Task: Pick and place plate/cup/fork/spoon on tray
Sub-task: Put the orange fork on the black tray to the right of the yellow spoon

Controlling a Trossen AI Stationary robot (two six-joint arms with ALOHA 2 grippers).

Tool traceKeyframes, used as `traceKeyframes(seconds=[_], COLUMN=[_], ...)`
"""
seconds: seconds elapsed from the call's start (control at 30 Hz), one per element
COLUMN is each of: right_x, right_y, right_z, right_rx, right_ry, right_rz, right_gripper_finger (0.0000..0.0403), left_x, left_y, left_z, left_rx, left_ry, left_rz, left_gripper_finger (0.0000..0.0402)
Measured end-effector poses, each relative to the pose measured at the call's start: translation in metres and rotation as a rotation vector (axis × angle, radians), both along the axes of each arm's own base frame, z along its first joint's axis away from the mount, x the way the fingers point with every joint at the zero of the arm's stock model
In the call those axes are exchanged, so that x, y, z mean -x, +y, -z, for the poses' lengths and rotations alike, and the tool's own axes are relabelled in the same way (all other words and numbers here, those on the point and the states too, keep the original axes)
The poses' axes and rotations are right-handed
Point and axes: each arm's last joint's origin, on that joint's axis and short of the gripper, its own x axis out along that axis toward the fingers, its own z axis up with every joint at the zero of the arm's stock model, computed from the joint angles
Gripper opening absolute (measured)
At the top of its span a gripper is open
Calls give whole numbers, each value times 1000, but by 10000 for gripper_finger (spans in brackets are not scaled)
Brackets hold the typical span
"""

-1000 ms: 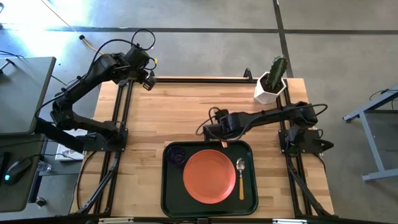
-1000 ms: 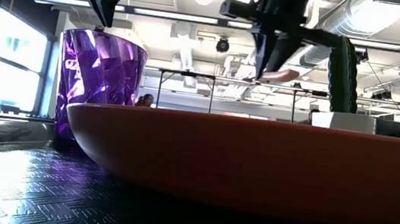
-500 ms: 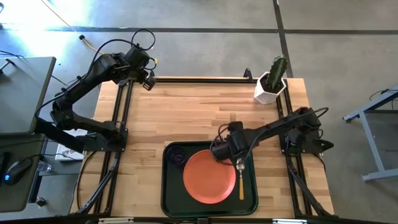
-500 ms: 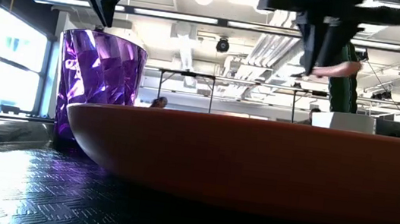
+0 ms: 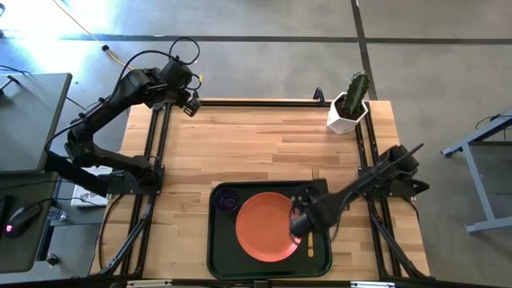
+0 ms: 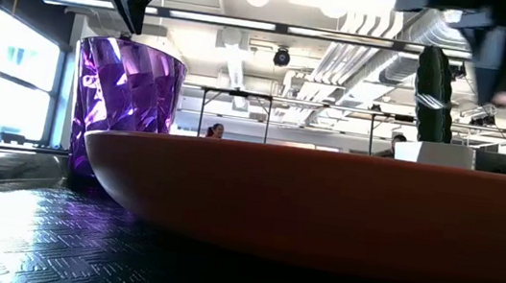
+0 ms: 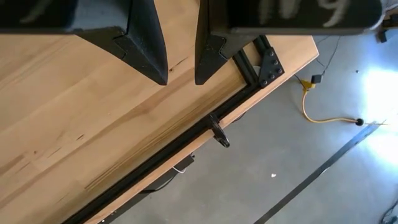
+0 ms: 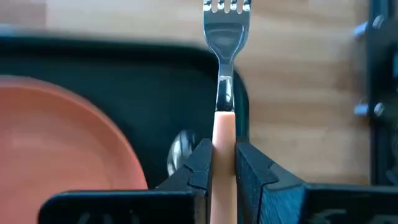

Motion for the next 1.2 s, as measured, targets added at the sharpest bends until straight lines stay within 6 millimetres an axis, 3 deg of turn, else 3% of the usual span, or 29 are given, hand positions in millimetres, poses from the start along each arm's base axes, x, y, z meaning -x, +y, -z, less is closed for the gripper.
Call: traceKeyframes(seconds=[0.2,0.5,0.8,1.2], right_x=[15,30,32,23], right_y=[29,55,82,99], right_z=[7,11,34,68], right_rx=[-37,-59,-53,-116], right_ry=[-60,-91,-124,-79], right_rz=[25,2,-66,-43], right_gripper_finger=[25,25,25,25], left_x=[0,0,0,0], left_y=[0,0,0,0], left_z=[0,0,0,0], left_rx=[-3,-3,-3,-3], left_ry=[18,19,18,19], left_rz=[25,25,25,25], left_gripper_finger=[72,72,72,72])
